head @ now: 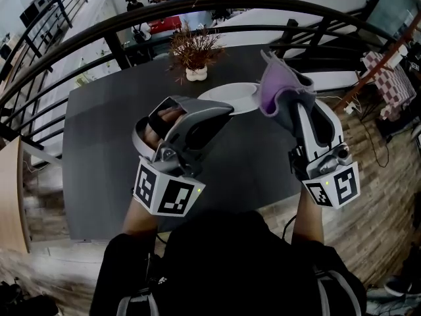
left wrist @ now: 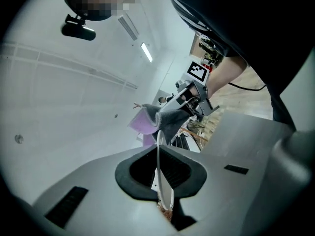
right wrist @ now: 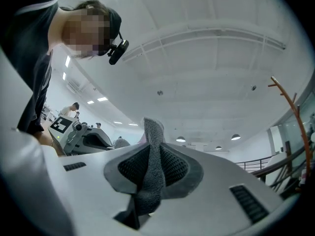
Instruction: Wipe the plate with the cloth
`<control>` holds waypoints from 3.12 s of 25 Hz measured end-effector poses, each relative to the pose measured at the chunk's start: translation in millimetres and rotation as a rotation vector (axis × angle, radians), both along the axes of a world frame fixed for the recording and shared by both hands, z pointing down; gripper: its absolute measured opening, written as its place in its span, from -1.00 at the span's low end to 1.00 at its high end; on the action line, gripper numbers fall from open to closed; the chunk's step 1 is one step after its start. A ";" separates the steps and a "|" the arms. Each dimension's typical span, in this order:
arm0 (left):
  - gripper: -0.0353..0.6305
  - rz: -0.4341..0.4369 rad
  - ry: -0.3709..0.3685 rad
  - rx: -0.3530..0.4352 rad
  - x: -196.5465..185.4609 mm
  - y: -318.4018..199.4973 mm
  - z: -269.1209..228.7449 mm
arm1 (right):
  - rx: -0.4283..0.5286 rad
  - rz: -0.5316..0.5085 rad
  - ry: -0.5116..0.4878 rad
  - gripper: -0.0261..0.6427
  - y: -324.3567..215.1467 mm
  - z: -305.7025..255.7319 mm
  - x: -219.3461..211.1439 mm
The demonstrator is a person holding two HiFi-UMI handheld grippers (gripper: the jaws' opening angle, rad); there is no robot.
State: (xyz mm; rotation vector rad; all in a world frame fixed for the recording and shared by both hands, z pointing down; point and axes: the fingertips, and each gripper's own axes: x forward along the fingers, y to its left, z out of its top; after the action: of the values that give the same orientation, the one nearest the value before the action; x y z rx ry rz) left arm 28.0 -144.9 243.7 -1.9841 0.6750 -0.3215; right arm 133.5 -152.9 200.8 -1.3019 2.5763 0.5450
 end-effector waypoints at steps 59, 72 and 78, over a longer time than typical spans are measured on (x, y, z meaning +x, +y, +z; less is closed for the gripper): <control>-0.84 0.132 0.523 -0.638 -20.9 -71.2 44.2 | -0.116 0.024 0.029 -0.74 -16.3 44.5 -7.6; -0.84 0.169 0.607 -0.757 -4.2 -66.5 58.8 | -0.143 0.048 0.041 -0.74 -18.2 54.4 -2.1; -0.84 0.171 0.641 -0.819 -2.1 -64.5 75.0 | -0.166 0.068 0.041 -0.74 -20.2 67.4 2.0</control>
State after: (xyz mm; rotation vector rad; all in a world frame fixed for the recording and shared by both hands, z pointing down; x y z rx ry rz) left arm 25.9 -209.4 318.7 -2.9606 0.8361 0.2058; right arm 135.5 -173.1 268.2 -1.4493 2.6678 0.3800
